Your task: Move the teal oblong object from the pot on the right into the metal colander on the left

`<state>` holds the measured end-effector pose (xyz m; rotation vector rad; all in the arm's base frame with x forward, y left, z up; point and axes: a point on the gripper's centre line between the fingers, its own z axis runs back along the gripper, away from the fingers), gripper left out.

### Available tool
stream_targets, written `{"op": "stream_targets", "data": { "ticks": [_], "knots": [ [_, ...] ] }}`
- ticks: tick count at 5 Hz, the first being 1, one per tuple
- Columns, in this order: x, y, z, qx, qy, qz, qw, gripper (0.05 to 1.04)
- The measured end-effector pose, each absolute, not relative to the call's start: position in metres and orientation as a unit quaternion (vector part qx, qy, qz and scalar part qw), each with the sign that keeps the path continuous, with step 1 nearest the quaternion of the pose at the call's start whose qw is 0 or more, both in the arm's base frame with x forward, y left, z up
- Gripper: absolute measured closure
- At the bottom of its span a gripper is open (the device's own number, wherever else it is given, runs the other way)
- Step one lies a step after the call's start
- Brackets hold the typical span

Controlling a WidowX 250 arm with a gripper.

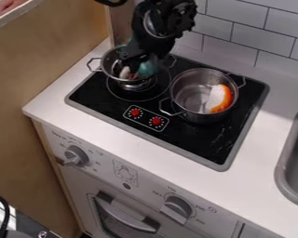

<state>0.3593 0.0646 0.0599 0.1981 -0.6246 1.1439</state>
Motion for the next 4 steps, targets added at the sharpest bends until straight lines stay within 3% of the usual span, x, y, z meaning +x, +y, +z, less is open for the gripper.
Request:
{"op": "stream_targets", "data": {
  "ticks": [2, 4],
  "knots": [
    [0.360, 0.056, 0.068, 0.101, -0.272, 0.547, 0.785, 0.086],
    [0.346, 0.035, 0.089, 0.137, -0.167, 0.548, 0.808, 0.086]
  ]
}}
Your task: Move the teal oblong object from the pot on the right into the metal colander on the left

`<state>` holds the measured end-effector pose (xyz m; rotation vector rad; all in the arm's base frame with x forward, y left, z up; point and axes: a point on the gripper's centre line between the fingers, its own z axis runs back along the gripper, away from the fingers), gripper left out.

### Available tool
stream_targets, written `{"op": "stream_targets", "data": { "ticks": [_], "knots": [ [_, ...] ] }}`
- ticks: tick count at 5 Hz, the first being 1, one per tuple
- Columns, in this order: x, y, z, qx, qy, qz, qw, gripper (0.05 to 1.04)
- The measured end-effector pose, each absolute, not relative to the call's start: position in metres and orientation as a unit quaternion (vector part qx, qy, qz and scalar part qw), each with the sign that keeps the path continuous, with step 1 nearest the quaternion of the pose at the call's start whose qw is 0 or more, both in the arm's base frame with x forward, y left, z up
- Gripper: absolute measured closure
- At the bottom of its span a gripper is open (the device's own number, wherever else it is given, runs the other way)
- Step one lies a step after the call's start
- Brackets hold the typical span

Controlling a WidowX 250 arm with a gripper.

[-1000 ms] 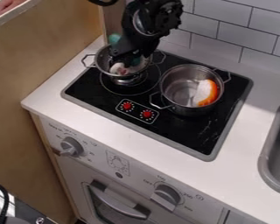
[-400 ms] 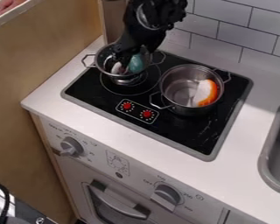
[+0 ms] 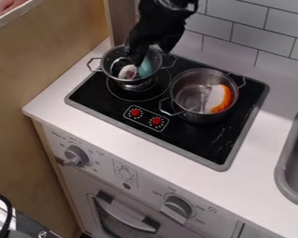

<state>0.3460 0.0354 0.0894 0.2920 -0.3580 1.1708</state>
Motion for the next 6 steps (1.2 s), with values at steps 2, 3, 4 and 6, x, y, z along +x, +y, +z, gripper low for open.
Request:
{"op": "stream_targets", "data": {
  "ticks": [2, 3, 4, 6],
  "knots": [
    [0.322, 0.001, 0.112, 0.141, -0.123, 0.493, 0.850, 0.086],
    [0.308, -0.008, 0.116, 0.125, -0.122, 0.445, 0.878, 0.086],
    [0.301, -0.007, 0.125, 0.116, -0.119, 0.367, 0.915, 0.086],
    [0.302, 0.018, 0.145, 0.086, -0.090, 0.246, 0.961, 0.086]
  ]
}}
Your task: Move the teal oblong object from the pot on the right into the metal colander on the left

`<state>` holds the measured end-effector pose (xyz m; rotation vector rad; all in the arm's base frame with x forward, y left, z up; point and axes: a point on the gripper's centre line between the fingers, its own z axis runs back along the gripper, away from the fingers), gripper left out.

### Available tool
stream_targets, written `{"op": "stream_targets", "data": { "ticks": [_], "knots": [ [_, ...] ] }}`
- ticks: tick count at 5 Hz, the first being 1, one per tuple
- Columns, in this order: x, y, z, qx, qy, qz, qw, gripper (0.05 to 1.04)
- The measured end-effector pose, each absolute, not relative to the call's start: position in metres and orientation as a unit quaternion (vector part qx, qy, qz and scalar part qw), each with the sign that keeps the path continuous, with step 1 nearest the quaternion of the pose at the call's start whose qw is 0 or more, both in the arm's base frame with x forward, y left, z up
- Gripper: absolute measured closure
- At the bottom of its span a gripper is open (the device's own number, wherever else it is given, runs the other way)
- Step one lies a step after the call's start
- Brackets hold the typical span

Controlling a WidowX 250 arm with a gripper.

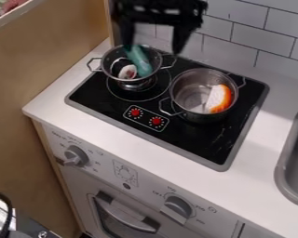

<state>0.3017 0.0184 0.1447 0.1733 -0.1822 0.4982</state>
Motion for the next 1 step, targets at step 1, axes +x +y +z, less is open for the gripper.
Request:
{"op": "stream_targets", "data": {
  "ticks": [1],
  "knots": [
    [0.3103, 0.0311, 0.1564, 0.084, -0.073, 0.209, 0.972, 0.086]
  ]
}}
